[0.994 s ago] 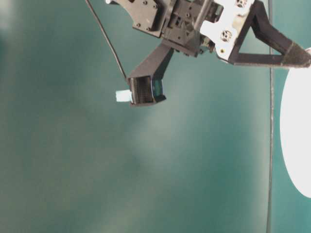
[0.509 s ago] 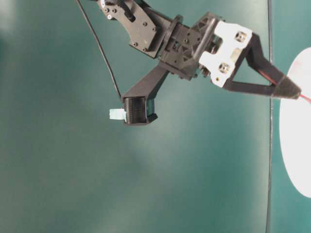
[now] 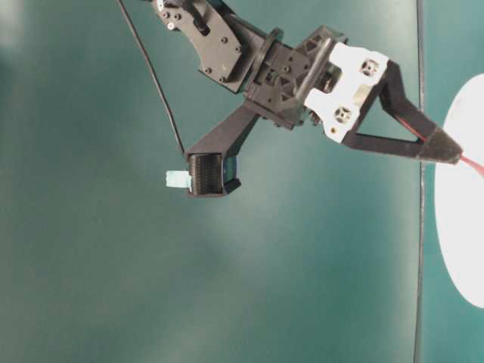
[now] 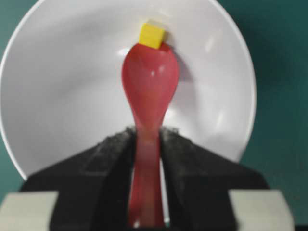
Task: Scoop the yellow hexagonal prism block from the bowl with a spoon using the right arm.
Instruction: 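Push the spoon bowl under the yellow block along the bowl bottom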
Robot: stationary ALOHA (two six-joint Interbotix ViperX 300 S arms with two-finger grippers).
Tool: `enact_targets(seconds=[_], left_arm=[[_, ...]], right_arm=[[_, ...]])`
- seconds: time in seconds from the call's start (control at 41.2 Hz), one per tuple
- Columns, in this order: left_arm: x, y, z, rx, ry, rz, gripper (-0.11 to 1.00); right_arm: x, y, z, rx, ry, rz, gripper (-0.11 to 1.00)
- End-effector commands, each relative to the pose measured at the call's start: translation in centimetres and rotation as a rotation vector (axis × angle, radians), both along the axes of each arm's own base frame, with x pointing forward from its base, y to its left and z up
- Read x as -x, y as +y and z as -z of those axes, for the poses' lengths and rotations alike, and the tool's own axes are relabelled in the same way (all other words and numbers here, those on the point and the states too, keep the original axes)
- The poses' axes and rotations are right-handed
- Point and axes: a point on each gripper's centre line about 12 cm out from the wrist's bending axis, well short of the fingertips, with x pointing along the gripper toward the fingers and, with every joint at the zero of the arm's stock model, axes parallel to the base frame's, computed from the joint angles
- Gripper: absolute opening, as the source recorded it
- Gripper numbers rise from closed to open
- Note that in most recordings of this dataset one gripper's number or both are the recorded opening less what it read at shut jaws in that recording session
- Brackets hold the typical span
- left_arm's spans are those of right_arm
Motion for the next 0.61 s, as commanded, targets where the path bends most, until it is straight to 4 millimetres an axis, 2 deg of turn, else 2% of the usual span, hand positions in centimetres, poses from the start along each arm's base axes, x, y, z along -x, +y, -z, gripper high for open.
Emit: enact_targets(seconds=[0.0, 0.582], left_arm=[[-0.2, 0.0, -1.1, -0.006, -0.028, -0.001, 0.0], [-0.2, 0.0, -1.2, -0.008, -0.029, -0.001, 0.0]], right_arm=[[0.0, 0.0, -1.7, 0.012, -0.071, 0.009, 0.25], [1.1, 0.9, -1.9, 0.054, -0.197, 0.023, 0.24]])
